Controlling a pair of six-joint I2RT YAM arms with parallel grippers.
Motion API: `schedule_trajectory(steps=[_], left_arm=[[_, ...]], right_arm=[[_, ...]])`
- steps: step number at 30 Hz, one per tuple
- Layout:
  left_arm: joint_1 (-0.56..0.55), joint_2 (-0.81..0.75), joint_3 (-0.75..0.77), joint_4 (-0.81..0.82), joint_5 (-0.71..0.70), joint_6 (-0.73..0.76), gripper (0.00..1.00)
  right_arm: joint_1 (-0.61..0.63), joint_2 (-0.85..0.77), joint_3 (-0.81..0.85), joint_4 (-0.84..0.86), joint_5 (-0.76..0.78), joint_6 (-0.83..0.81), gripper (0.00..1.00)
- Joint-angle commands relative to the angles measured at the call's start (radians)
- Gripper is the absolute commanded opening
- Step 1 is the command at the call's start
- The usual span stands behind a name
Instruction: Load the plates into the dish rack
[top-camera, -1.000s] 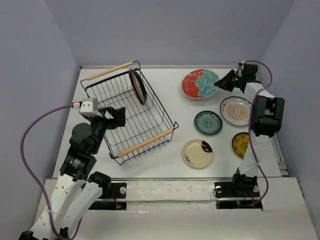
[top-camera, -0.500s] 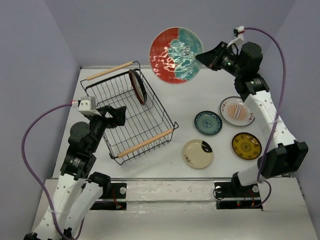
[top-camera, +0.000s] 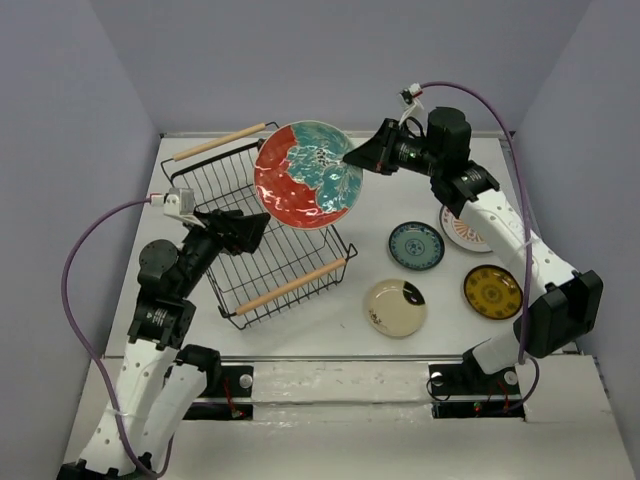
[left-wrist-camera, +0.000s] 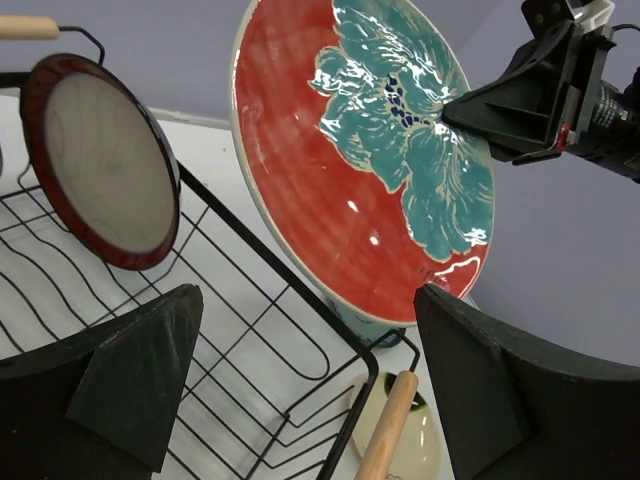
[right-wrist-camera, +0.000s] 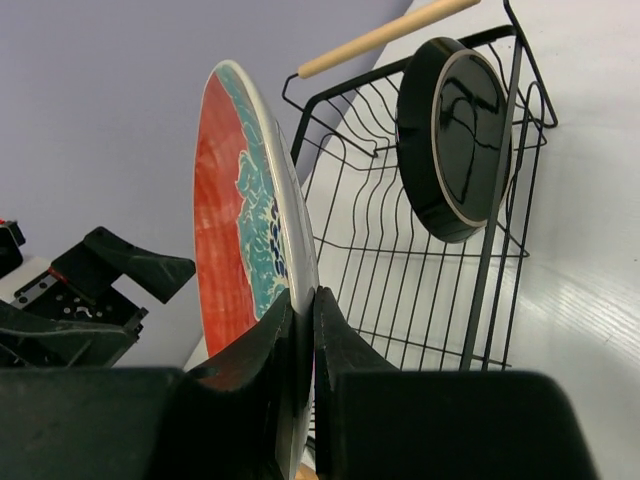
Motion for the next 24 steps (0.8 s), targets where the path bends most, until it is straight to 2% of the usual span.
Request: schedule_trajectory(steps=[1,4,7,8,9,10,12,13,16,18,19,22,24], left_arm=[[0.058,0.069,-0.044,0.162,0.202,-0.118,0.97],[0.092,0.115,-0.067,0.275,0.286,-0.184,0.92],[0.109,0.155,-0.068,0.350,0.348,-0.231,0.73],[0.109,0.163,-0.070,0.364,0.369,-0.248,0.61],[0.110,0.166,-0.073,0.375,0.377,-0.256,0.53],[0.110,0.166,-0.076,0.392,0.392,-0.265,0.40],[0.112,0.155,-0.088,0.401,0.399,-0.270,0.32],[0.113,0.143,-0.091,0.407,0.403,-0.271,0.22],[0.117,0.120,-0.105,0.418,0.428,-0.274,0.05],[0.120,0.111,-0.108,0.435,0.457,-0.282,0.05],[0.120,0.102,-0.116,0.467,0.474,-0.302,0.05],[0.124,0.092,-0.131,0.577,0.553,-0.374,0.05],[0.126,0.092,-0.119,0.605,0.589,-0.400,0.05]], right_arm=[[0.015,-0.080,-0.022,0.231,-0.085,0.101,0.07],[0.024,-0.093,-0.073,0.269,-0.120,0.127,0.07],[0.034,-0.102,-0.105,0.333,-0.173,0.155,0.07],[0.044,-0.111,-0.125,0.350,-0.182,0.159,0.07],[0.044,-0.114,-0.136,0.358,-0.182,0.162,0.07],[0.044,-0.122,-0.154,0.369,-0.185,0.164,0.07],[0.044,-0.125,-0.166,0.373,-0.196,0.167,0.07],[0.044,-0.125,-0.171,0.376,-0.206,0.170,0.07],[0.044,-0.113,-0.188,0.378,-0.239,0.173,0.07],[0.044,-0.108,-0.188,0.378,-0.281,0.170,0.11],[0.053,-0.091,-0.189,0.376,-0.307,0.167,0.23],[0.081,-0.074,-0.203,0.340,-0.354,0.140,0.40],[0.096,-0.070,-0.209,0.301,-0.352,0.098,0.43]])
